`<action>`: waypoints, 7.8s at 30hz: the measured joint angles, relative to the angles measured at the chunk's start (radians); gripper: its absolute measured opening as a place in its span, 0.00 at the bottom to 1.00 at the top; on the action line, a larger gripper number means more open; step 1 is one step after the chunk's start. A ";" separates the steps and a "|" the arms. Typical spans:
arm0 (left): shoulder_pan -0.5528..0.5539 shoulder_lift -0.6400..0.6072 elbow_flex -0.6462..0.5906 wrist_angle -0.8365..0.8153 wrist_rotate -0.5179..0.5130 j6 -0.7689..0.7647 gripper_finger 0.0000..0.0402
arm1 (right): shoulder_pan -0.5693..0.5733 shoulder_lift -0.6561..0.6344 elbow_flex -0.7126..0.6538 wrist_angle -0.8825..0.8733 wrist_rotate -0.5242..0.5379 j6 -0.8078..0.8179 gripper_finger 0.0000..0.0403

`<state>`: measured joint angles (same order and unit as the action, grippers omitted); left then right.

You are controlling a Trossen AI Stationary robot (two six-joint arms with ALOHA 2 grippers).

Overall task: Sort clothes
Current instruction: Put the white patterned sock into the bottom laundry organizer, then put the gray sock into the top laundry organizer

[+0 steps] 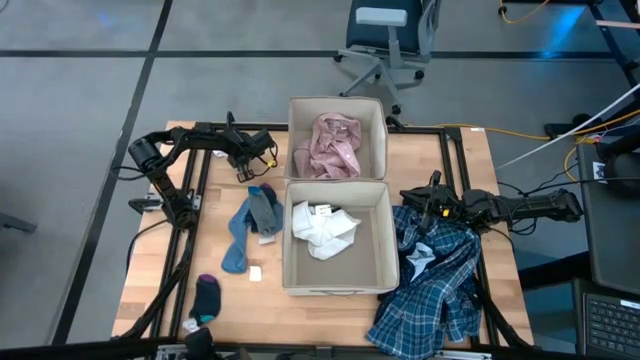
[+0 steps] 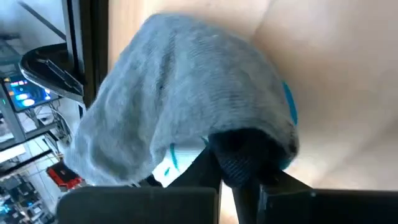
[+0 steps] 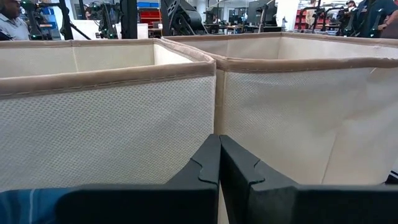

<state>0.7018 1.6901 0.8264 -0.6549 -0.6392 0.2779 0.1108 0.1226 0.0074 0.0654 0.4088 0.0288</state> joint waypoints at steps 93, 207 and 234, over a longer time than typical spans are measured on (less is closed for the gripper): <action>-0.391 -0.958 0.184 0.131 0.889 -0.270 0.01 | -0.159 1.317 1.324 -0.282 -0.122 -0.410 0.02; -0.437 -0.470 -0.074 -0.095 0.413 -0.304 0.01 | 0.131 0.730 0.644 -0.414 0.175 -0.086 0.02; -0.446 -0.903 0.023 0.540 0.197 -0.085 0.02 | 0.131 0.730 0.644 -0.412 0.183 -0.086 0.02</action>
<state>0.2554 0.7869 0.8490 -0.1147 -0.4421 0.1933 0.2420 0.8524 0.6510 -0.3466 0.5922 -0.0568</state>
